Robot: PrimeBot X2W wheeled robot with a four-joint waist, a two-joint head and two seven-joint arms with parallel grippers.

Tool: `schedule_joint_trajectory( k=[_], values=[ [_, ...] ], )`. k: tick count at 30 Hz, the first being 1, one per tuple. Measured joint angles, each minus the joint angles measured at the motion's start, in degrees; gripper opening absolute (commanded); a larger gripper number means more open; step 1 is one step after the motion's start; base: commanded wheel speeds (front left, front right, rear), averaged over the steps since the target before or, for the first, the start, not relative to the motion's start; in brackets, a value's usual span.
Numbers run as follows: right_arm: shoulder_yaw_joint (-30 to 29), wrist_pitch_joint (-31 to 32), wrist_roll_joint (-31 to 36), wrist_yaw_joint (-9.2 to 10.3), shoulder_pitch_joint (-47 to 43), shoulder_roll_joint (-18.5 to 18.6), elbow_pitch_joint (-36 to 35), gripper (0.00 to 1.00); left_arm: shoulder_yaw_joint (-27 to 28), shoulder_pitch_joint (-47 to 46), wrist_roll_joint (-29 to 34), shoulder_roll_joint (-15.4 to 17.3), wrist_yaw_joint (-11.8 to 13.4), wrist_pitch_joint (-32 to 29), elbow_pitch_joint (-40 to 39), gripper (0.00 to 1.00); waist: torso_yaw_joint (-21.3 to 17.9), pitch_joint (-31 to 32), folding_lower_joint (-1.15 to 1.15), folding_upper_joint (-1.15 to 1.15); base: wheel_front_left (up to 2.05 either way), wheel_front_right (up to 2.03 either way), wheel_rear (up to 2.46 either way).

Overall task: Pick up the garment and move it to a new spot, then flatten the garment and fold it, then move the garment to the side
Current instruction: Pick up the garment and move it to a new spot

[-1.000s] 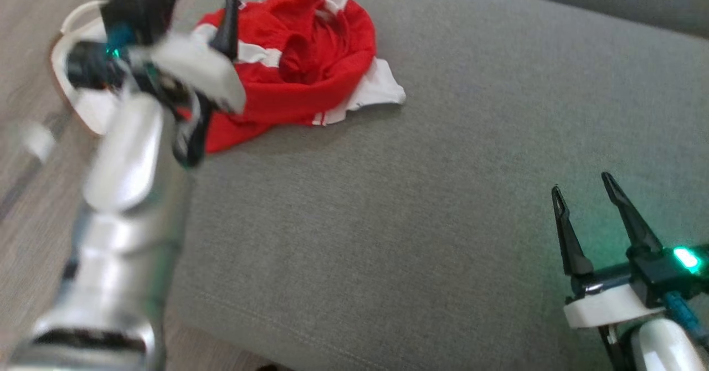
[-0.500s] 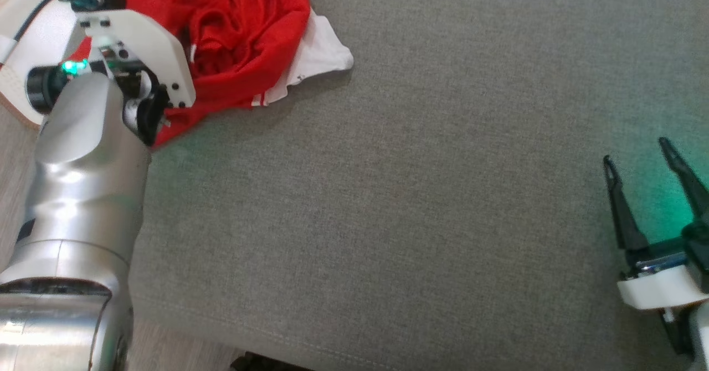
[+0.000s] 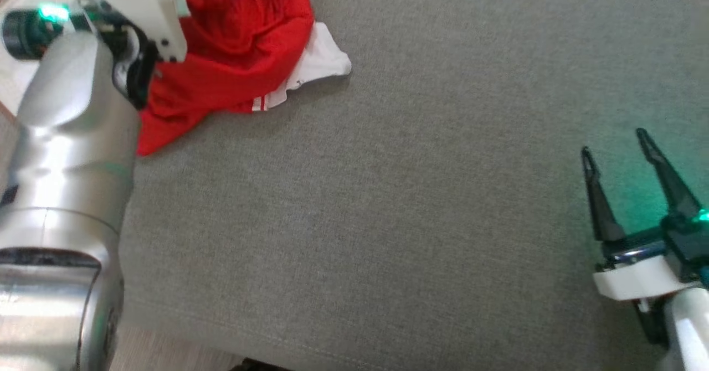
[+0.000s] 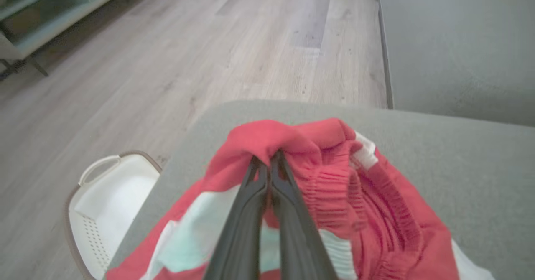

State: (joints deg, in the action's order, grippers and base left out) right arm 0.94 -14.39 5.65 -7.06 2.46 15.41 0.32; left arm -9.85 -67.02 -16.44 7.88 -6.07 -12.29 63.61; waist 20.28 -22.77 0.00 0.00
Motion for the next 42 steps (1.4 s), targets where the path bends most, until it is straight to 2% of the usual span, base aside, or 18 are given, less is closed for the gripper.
schedule_joint_trajectory(
  k=[6, 11, 22, 26, 30, 36, 38, 39, 40, 42],
  values=[
    [1.8, 0.0, -0.1, 0.00, 0.9, -4.2, 2.5, 1.00, -3.3, -3.3, 1.4, 0.4, -1.0, 2.5, -2.1, 0.00, -1.8, 5.7, -0.01, 0.00, 0.00, 0.00, 0.00],
    [2.2, 0.0, -0.1, 0.00, 0.6, -8.0, 3.6, 1.00, -7.5, -5.0, 0.6, 0.5, -1.1, 2.3, -5.3, 0.00, -5.1, 11.0, -0.02, 0.00, 0.00, 0.00, 0.00],
    [3.7, 0.0, -0.1, 0.00, -2.5, -11.8, 4.1, 1.00, -22.1, -4.9, -14.5, -0.4, -1.5, -3.0, -19.9, 0.00, -19.0, 18.8, -0.01, 0.00, 0.00, 0.00, 0.00],
    [4.4, 0.0, -0.3, 0.00, -2.7, -12.2, 3.6, 1.00, -26.7, -0.9, -20.4, -0.4, -1.5, -4.4, -24.3, 0.00, -24.9, 20.2, -0.01, 0.00, 0.00, 0.00, 0.00],
    [4.3, 0.0, -0.8, 0.00, -3.2, -12.3, 3.0, 1.00, -34.6, 6.5, -22.3, 0.9, -1.5, -4.0, -26.8, 0.00, -31.8, 20.3, -0.01, 0.01, 0.00, 0.00, 0.00],
    [4.4, 0.0, -3.7, 0.00, -3.0, -12.3, 2.8, 1.00, -41.5, 18.0, -22.8, 2.3, -1.5, -0.9, -22.3, 0.00, -36.7, 16.9, 0.01, 0.00, 0.00, 0.00, 0.00],
    [4.8, 0.0, -4.3, 0.00, -2.5, -12.5, 2.8, 1.00, -41.9, 21.4, -22.8, 3.5, -1.5, 2.7, -19.8, 0.00, -37.8, 15.6, 0.02, 0.00, 0.00, 0.00, 0.00],
    [4.8, 0.0, -4.6, 0.00, -2.2, -12.6, 2.8, 1.00, -41.9, 22.6, -22.8, 4.0, -1.5, 4.7, -18.7, 0.36, -38.2, 15.0, 0.02, 0.00, 0.00, 0.00, 0.00],
    [4.8, 0.0, -4.7, 0.00, -2.0, -12.6, 2.8, 1.00, -41.8, 23.5, -22.6, 4.2, -1.1, 7.1, -17.8, 1.00, -38.6, 14.6, 0.01, 0.00, 0.00, 0.00, 0.00],
    [4.7, 0.0, -4.7, 0.00, -1.8, -12.6, 2.9, 1.00, -41.5, 24.4, -21.8, 4.1, 0.6, 12.3, -16.8, 1.00, -38.9, 14.2, 0.02, 0.00, 0.00, 0.00, 0.00]
  ],
)
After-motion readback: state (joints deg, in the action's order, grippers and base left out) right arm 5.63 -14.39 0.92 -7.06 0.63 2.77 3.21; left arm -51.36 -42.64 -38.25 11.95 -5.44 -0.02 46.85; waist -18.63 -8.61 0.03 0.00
